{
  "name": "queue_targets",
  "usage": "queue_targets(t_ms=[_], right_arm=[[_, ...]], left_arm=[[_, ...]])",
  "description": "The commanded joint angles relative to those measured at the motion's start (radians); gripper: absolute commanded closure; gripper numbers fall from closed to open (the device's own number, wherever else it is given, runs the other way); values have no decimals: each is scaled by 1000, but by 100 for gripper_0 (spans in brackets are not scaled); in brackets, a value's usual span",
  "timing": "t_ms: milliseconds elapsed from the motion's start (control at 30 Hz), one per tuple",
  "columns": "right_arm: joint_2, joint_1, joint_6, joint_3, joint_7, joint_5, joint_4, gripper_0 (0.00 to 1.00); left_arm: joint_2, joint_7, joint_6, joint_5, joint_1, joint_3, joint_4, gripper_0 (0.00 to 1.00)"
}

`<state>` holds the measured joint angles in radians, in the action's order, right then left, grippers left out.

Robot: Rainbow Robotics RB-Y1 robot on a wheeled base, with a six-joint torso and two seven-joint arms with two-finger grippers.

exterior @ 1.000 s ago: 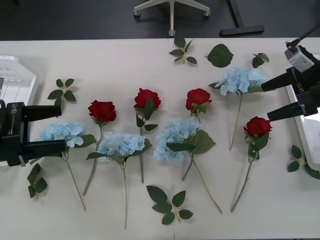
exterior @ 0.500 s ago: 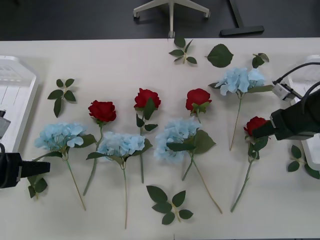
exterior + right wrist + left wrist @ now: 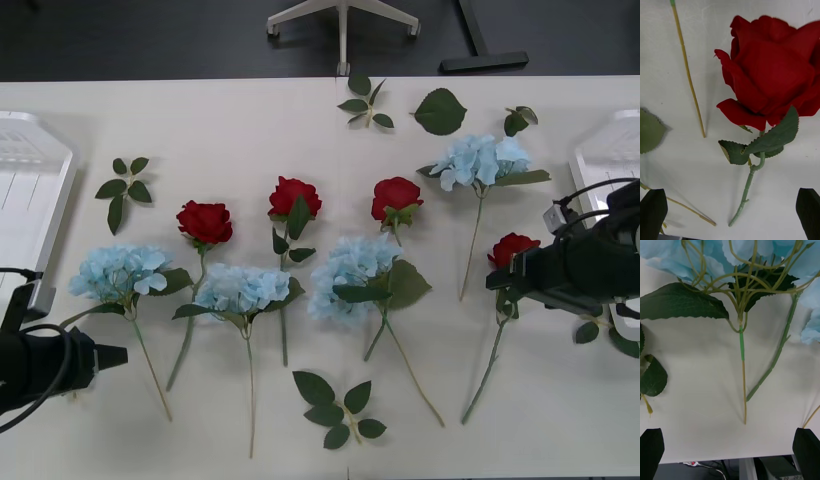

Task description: Place the red flowers into the right box and the blue flowers into the left box. If a person shows an open palm, hand one flower to the person first, then continue sorting.

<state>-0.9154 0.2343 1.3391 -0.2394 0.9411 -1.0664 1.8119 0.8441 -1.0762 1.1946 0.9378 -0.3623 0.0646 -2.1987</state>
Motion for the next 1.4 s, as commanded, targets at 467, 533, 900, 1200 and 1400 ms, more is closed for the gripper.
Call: queue_targets(t_ms=[467, 533, 900, 1200, 1400], right_arm=[[199, -55, -26, 22, -48, 335, -22, 0], [211, -53, -26, 22, -48, 356, -45, 0], [239, -52, -46, 0, -48, 431, -91, 0], [250, -43, -63, -34, -53, 493, -123, 0], [251, -38, -110, -54, -54, 490, -155, 11]], left_arm=[[-145, 130, -82, -252, 207, -167, 194, 0], [-155, 128, -90, -284, 224, -186, 208, 0], [-177, 117, -82, -367, 273, -252, 249, 0], [-191, 116, -62, -441, 295, -278, 264, 30], [-191, 113, -62, -450, 293, -278, 264, 100]])
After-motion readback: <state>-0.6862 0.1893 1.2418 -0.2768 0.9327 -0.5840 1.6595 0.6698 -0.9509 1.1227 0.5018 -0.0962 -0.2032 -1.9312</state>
